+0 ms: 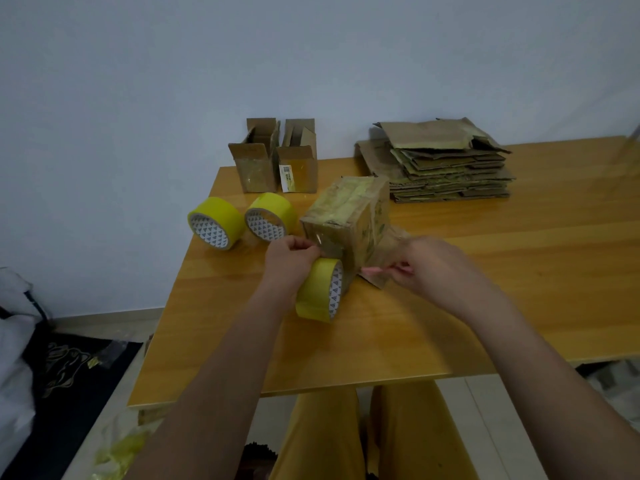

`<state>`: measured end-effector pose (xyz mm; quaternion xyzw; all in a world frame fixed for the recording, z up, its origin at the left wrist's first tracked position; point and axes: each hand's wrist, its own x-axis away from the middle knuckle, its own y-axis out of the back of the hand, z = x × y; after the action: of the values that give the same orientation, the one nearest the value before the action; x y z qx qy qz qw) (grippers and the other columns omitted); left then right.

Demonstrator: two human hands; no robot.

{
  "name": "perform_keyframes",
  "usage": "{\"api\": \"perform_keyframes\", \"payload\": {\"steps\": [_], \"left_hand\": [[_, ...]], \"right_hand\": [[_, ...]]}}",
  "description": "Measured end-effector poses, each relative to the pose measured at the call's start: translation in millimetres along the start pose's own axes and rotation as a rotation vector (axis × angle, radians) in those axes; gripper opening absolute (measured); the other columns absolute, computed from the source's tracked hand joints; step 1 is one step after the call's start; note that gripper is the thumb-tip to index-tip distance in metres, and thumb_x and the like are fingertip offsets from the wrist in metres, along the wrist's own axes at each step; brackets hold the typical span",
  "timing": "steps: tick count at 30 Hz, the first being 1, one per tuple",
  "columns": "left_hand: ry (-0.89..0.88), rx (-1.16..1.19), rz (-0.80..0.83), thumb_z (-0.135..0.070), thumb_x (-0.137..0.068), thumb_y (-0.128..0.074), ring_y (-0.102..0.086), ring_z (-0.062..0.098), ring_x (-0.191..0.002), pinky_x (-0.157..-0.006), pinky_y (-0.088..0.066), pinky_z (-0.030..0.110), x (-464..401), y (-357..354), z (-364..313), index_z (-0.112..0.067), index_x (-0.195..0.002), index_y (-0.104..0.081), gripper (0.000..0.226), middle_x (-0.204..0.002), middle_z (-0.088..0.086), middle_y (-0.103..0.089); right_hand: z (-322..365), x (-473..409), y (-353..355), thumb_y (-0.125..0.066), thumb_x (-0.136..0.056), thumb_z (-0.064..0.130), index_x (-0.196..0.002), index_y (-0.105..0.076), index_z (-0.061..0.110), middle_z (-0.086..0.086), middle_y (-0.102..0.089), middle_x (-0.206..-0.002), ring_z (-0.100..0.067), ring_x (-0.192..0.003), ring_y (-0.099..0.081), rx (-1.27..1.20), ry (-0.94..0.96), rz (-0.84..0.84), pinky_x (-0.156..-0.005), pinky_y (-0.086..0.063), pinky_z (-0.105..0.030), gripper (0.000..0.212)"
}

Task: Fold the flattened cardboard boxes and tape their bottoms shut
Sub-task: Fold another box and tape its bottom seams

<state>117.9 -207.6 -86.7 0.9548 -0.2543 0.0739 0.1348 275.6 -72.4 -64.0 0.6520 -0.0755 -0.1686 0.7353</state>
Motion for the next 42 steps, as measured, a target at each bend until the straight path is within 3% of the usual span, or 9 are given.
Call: {"api": "perform_keyframes", "payload": {"steps": [3,8,15,18,22,29,37,39,42], "left_hand": [[0.022,0.023,0.000,-0.010,-0.084,-0.070,-0.064,0.029,-0.097,-0.086,-0.055,0.044,-2,2,1,-0.005,-0.089,-0.069,0.007,-0.102,0.015,-0.068],[0.053,0.029,0.014,-0.011,-0.082,-0.072,-0.064,0.030,-0.100,-0.089,-0.054,0.049,-4,1,1,-0.009,-0.090,-0.069,0.009,-0.106,0.014,-0.068],[0.053,0.012,0.011,-0.009,-0.083,-0.070,-0.066,0.029,-0.095,-0.086,-0.056,0.047,-5,-4,0,-0.007,-0.086,-0.071,0.004,-0.098,0.014,-0.070],[0.050,0.009,0.018,-0.008,-0.084,-0.070,-0.067,0.030,-0.094,-0.084,-0.057,0.044,-8,-6,1,-0.005,-0.088,-0.070,0.005,-0.096,0.016,-0.070],[0.027,-0.044,0.008,-0.011,-0.084,-0.072,-0.065,0.028,-0.088,-0.084,-0.055,0.045,-11,-6,-1,-0.005,-0.081,-0.065,0.009,-0.090,0.015,-0.068],[0.019,-0.285,0.092,-0.012,-0.081,-0.076,-0.055,0.014,-0.063,-0.051,-0.047,0.023,-20,14,-10,-0.008,-0.071,-0.061,0.018,-0.068,0.006,-0.059],[-0.163,-0.162,0.187,-0.007,-0.087,-0.069,-0.073,0.016,-0.077,-0.075,-0.058,0.029,-3,51,1,0.001,-0.092,-0.058,0.014,-0.079,0.006,-0.076],[-0.235,-0.176,0.192,-0.009,-0.090,-0.067,-0.073,0.015,-0.080,-0.076,-0.058,0.029,0,56,1,0.000,-0.091,-0.056,0.014,-0.081,0.006,-0.076],[-0.305,-0.195,0.207,-0.012,-0.092,-0.064,-0.071,0.017,-0.077,-0.072,-0.055,0.026,3,59,0,-0.002,-0.088,-0.055,0.014,-0.081,0.005,-0.076]], "right_hand": [[-24,13,-7,-0.061,-0.092,0.038,-0.101,-0.064,0.041,0.016,-0.062,-0.085,-0.008,-0.078,-0.059,-0.082,-0.104,0.052,-0.065,-0.053,-0.034,0.010],[-50,15,-38,-0.064,-0.091,0.033,-0.102,-0.068,0.029,0.005,-0.067,-0.097,-0.012,-0.088,-0.059,-0.156,-0.222,0.087,-0.074,-0.053,-0.036,0.013],[2,-25,-21,-0.060,-0.093,0.032,-0.128,-0.058,0.017,-0.002,-0.057,-0.122,-0.017,-0.115,-0.051,-0.269,-0.057,-0.507,-0.093,-0.041,-0.024,0.039],[25,-55,-21,-0.062,-0.091,0.041,-0.136,-0.052,0.020,0.001,-0.052,-0.136,-0.014,-0.128,-0.044,-0.275,0.006,-0.455,-0.106,-0.036,-0.026,0.050],[25,-76,-45,-0.062,-0.086,0.052,-0.130,-0.058,0.019,0.001,-0.058,-0.130,-0.017,-0.125,-0.049,-0.140,-0.006,-0.406,-0.119,-0.021,-0.038,0.055],[8,-77,-50,-0.069,-0.083,0.044,-0.123,-0.064,0.015,-0.003,-0.063,-0.125,-0.022,-0.119,-0.056,-0.172,0.062,-0.447,-0.116,-0.021,-0.038,0.050],[10,-76,-43,-0.056,-0.089,0.053,-0.135,-0.054,0.020,-0.001,-0.051,-0.143,-0.021,-0.138,-0.038,-0.142,0.056,-0.413,-0.120,-0.018,-0.041,0.057],[23,-67,-39,-0.056,-0.091,0.048,-0.130,-0.057,0.016,-0.004,-0.054,-0.138,-0.023,-0.132,-0.042,-0.186,0.092,-0.578,-0.110,-0.032,-0.036,0.051],[54,-50,-44,-0.057,-0.093,0.039,-0.104,-0.067,0.012,-0.002,-0.064,-0.100,-0.016,-0.093,-0.056,-0.343,0.152,-0.716,-0.080,-0.047,-0.024,0.031]]}}
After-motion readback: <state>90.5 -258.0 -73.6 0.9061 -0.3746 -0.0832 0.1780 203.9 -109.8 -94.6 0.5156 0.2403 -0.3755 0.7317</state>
